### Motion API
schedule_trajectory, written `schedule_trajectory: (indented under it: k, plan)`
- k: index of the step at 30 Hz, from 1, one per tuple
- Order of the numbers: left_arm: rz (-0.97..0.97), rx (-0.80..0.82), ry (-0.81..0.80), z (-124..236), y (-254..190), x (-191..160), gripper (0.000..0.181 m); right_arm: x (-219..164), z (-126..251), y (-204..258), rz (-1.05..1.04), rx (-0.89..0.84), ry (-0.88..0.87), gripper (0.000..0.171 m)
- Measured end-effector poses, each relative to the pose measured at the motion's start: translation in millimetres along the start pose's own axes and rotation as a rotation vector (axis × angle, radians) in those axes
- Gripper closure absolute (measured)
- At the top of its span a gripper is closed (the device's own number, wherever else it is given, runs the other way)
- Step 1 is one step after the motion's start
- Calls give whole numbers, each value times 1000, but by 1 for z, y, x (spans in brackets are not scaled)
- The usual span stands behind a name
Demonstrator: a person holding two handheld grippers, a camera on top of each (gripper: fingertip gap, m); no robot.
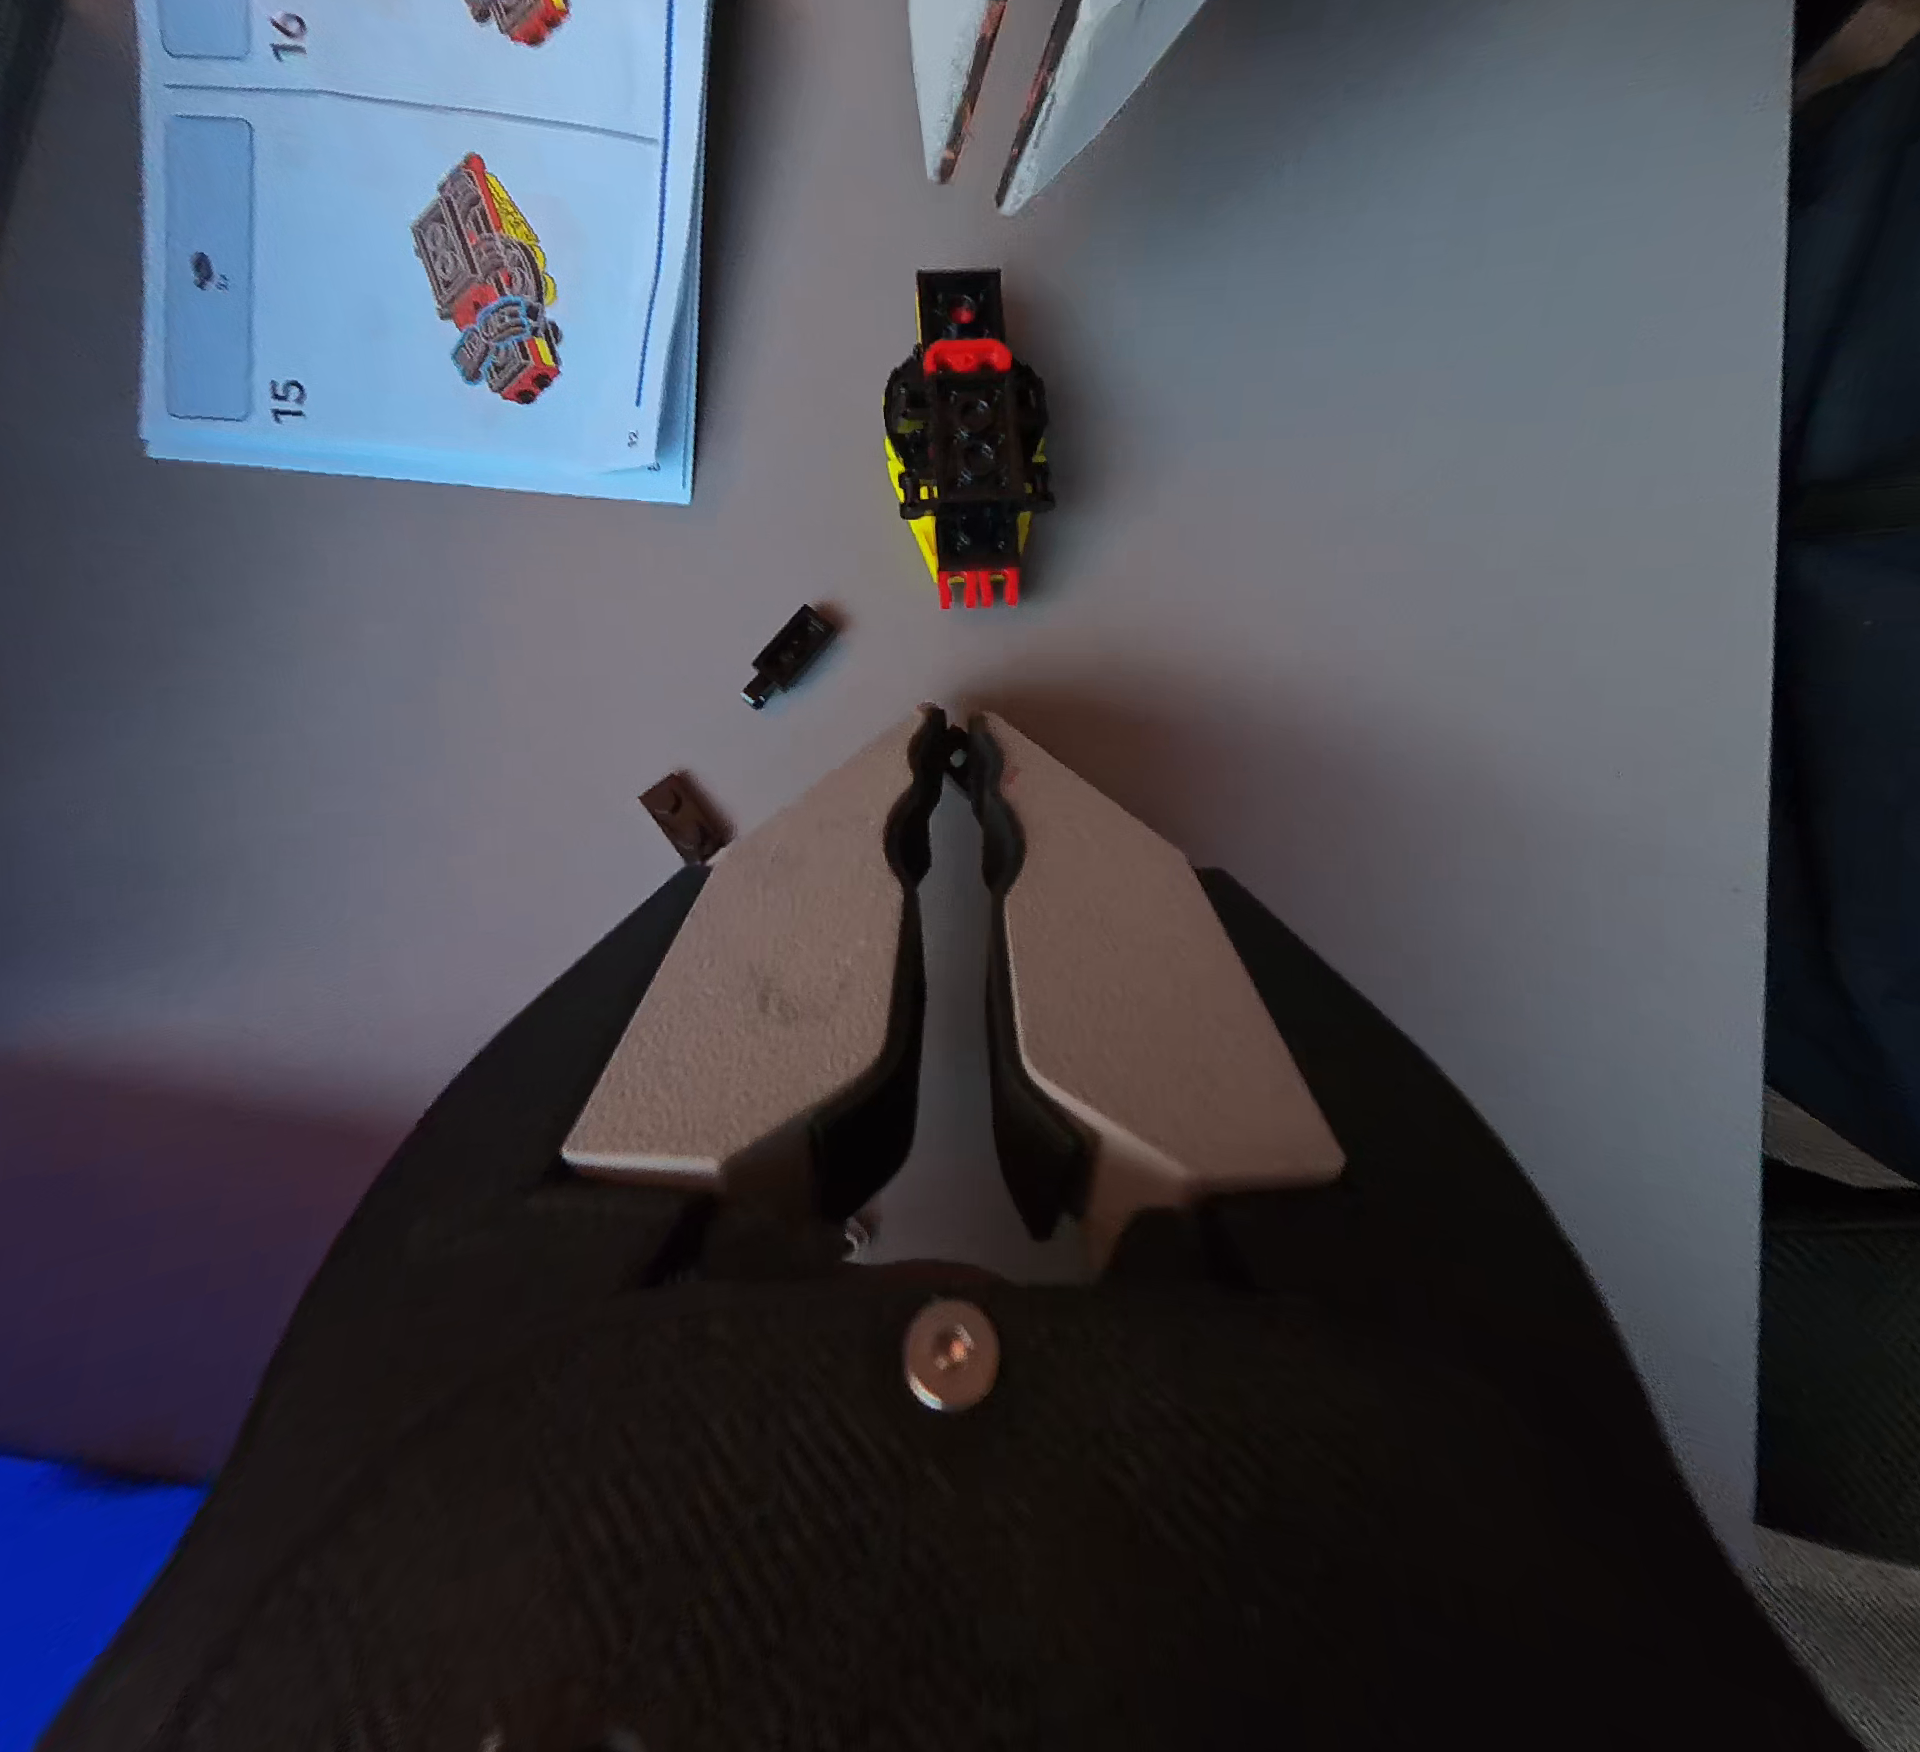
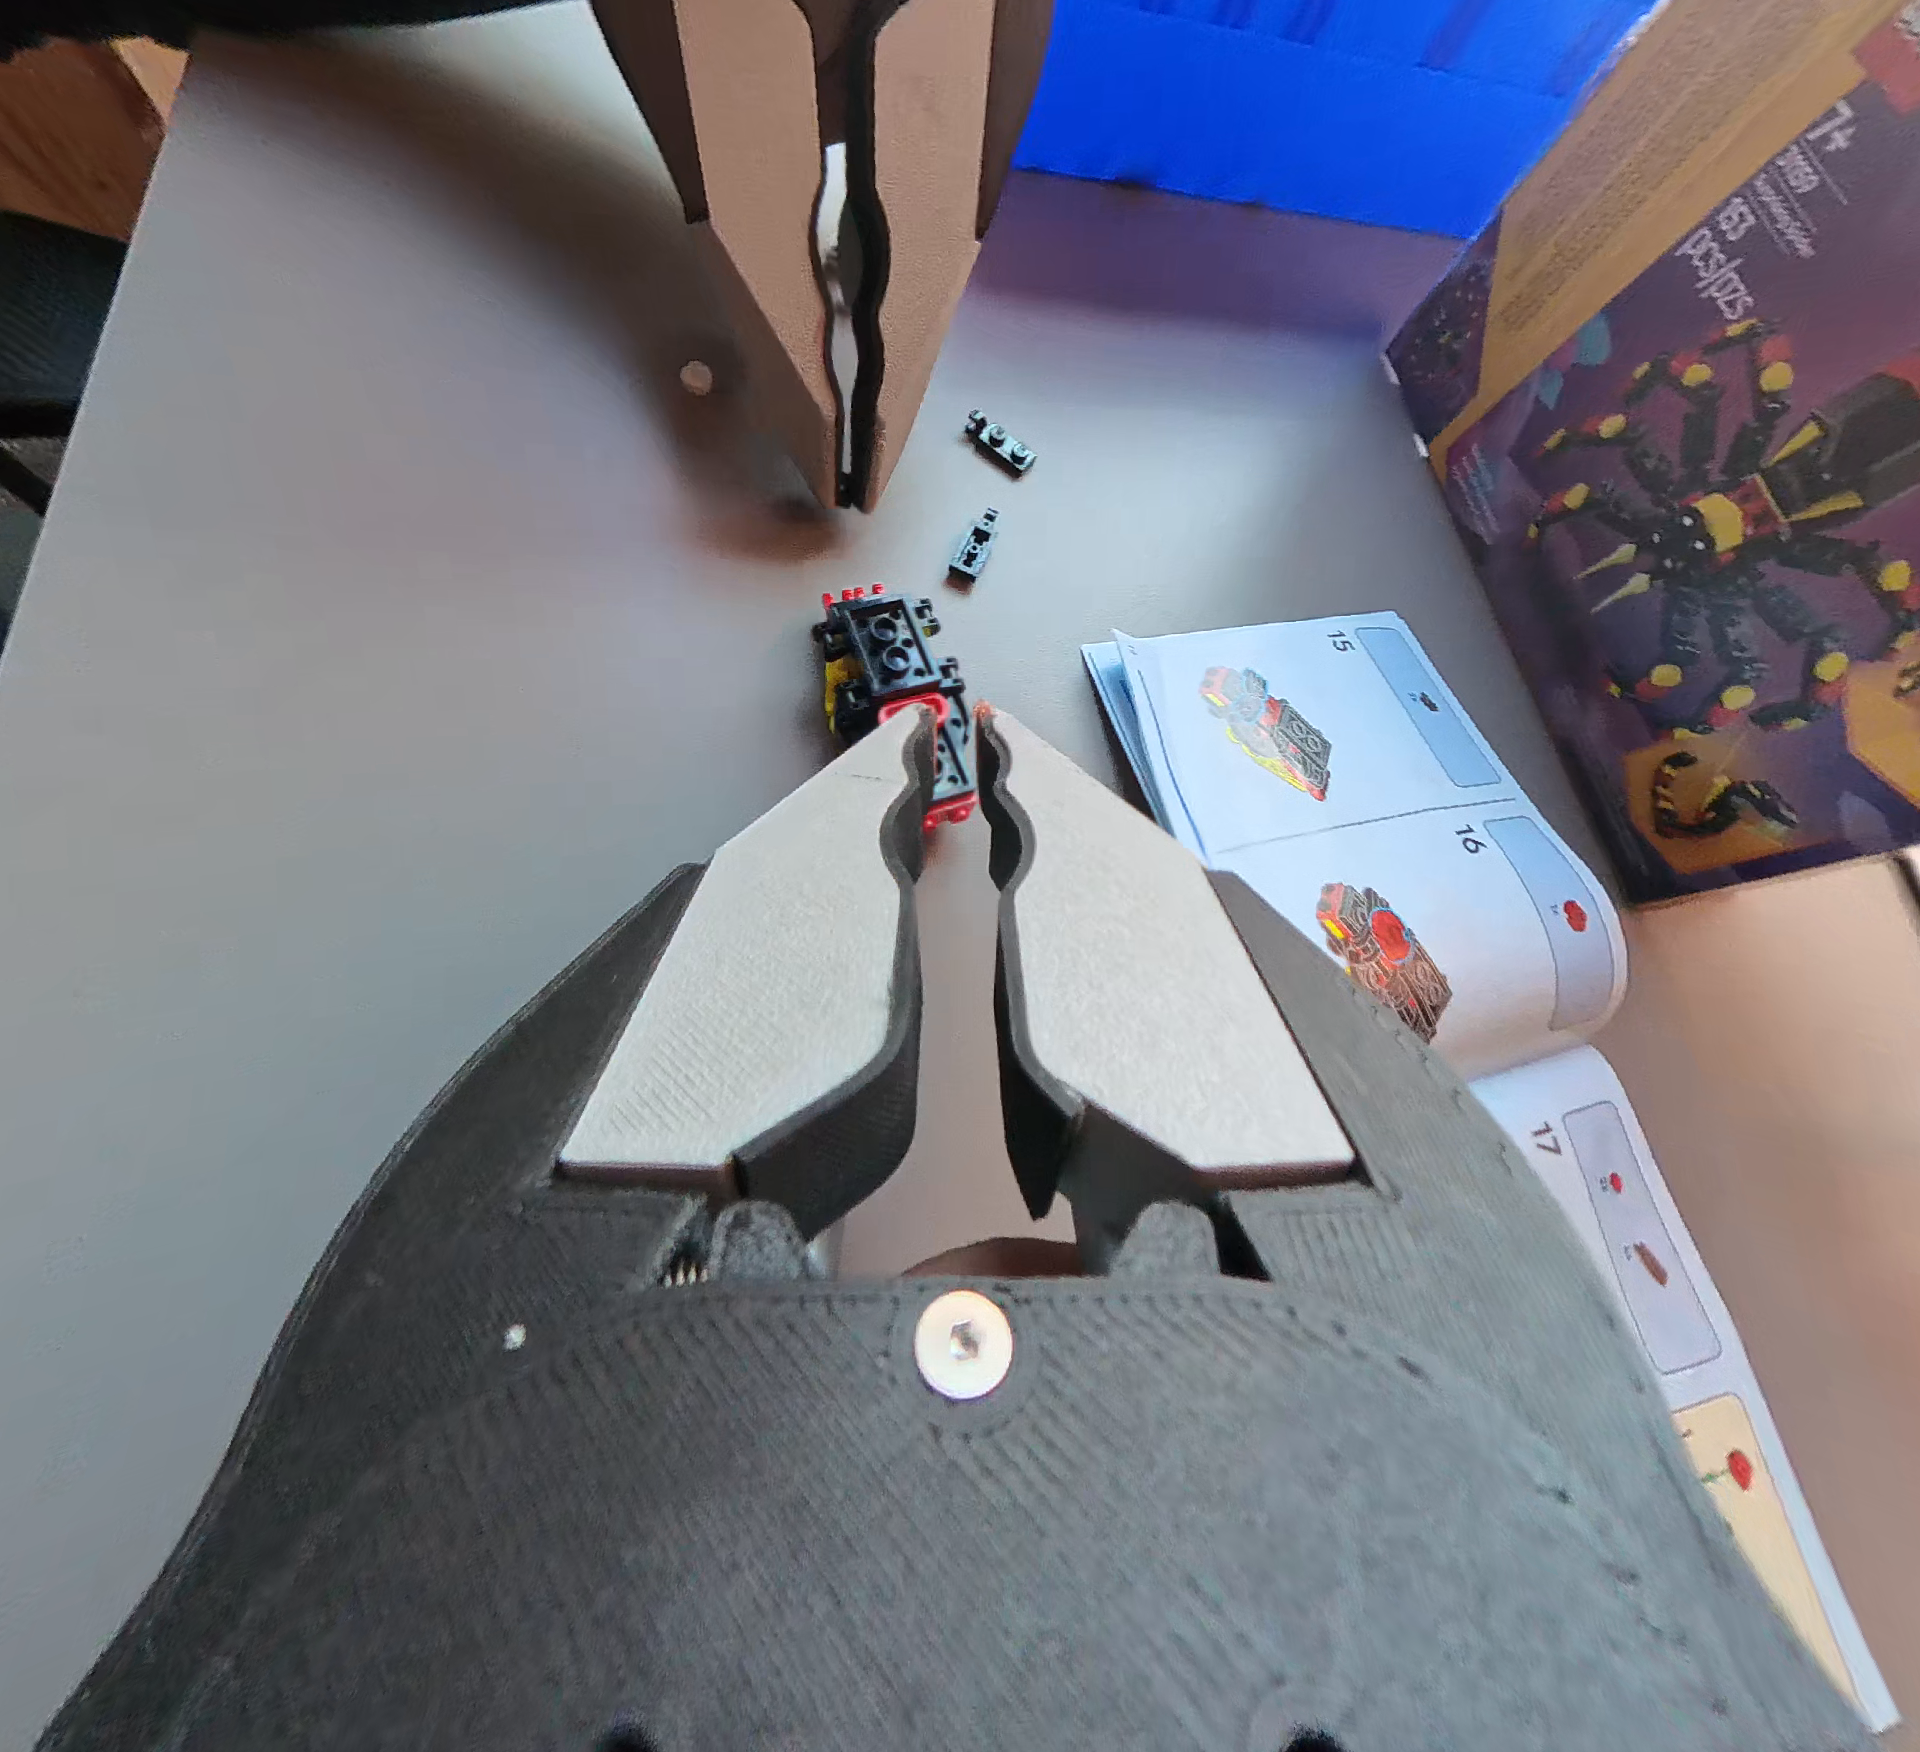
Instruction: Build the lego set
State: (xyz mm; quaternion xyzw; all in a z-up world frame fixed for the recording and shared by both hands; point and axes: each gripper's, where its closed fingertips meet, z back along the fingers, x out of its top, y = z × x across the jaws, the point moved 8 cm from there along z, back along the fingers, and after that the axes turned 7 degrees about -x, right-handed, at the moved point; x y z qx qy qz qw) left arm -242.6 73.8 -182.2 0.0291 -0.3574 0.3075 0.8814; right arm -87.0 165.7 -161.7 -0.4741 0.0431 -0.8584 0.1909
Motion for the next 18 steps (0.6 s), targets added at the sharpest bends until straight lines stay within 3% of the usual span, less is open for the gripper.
schedule_trajectory:
  k: [7,11,18]
  plan:
    - [-15,49,-89,14,4,6,180,1,4,-9,-86,13,-31,167]
    - [11,2,-232,27,3,16,180,1,4,-9,-103,17,-33,167]
    - [1,-79,-708,38,-5,51,181,27,14,-1,-147,48,-232,170]
